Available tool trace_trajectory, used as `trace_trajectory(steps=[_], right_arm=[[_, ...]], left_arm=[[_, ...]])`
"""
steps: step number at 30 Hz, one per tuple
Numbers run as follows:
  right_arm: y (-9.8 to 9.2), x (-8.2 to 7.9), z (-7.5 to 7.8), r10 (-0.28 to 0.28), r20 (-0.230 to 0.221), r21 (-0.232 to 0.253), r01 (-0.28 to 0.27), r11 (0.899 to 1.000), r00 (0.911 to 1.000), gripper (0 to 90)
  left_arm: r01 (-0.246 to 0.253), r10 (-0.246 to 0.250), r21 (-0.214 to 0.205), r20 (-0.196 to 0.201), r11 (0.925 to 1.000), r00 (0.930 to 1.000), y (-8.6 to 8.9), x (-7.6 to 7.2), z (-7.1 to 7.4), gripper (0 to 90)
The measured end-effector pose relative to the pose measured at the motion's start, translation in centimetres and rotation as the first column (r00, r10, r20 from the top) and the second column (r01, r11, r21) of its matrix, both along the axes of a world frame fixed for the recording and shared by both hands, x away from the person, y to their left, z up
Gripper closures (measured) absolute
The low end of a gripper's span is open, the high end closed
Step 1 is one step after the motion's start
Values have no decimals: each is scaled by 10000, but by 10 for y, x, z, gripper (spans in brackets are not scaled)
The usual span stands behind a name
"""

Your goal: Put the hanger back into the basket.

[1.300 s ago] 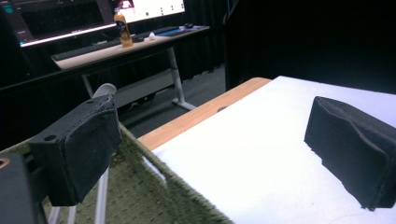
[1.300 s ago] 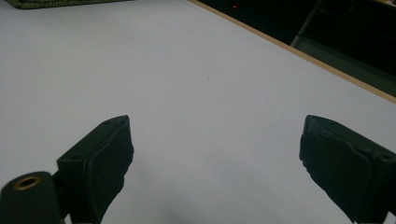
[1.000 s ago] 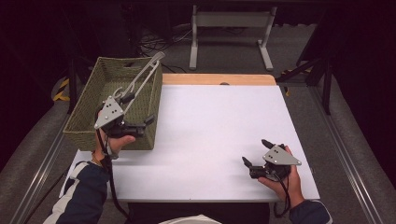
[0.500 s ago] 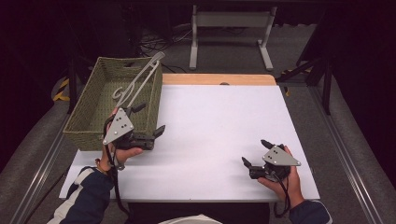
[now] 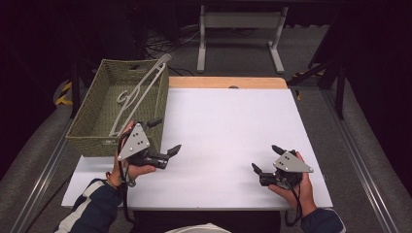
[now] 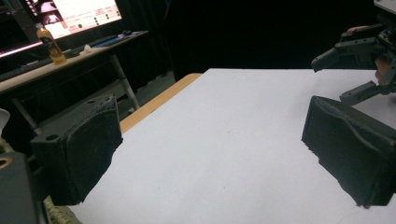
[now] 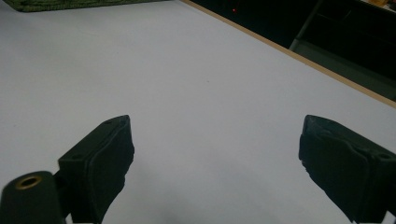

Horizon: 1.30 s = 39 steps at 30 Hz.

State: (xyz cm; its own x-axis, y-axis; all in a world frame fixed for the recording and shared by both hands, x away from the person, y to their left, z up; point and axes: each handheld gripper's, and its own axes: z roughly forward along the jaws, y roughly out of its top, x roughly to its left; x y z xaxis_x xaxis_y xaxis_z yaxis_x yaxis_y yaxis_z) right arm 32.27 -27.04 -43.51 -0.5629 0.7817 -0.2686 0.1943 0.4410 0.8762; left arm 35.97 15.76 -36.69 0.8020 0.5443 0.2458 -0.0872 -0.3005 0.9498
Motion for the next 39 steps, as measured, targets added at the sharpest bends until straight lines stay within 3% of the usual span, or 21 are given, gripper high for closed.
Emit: trace_trajectory(steps=[2,5,15,22,28,39], right_arm=[[0,0,0,15,44,32,-15,10000,10000,106],[1,-1,1,38,63,40,-38,10000,10000,106],[3,-2,2,52,149,26,-53,10000,9999,106],[4,-3,3,61,171,83,-63,9999,9998,102],[9,-7,5,201,258,113,-203,9997,9995,102],[18,-9,4,363,271,46,-364,9993,9990,103]], left_arm=[[271,-274,-114,-235,9996,9993,1,-1,-4,45],[411,-409,61,-232,9991,9989,0,-5,-9,37],[341,-318,633,-376,9974,9988,-4,-14,-29,39],[114,-54,952,-638,9954,9979,1,-16,-44,37],[-236,338,958,-1066,9951,9937,15,-17,-57,38],[-678,839,1379,-1142,9881,9899,40,-22,-71,39]])
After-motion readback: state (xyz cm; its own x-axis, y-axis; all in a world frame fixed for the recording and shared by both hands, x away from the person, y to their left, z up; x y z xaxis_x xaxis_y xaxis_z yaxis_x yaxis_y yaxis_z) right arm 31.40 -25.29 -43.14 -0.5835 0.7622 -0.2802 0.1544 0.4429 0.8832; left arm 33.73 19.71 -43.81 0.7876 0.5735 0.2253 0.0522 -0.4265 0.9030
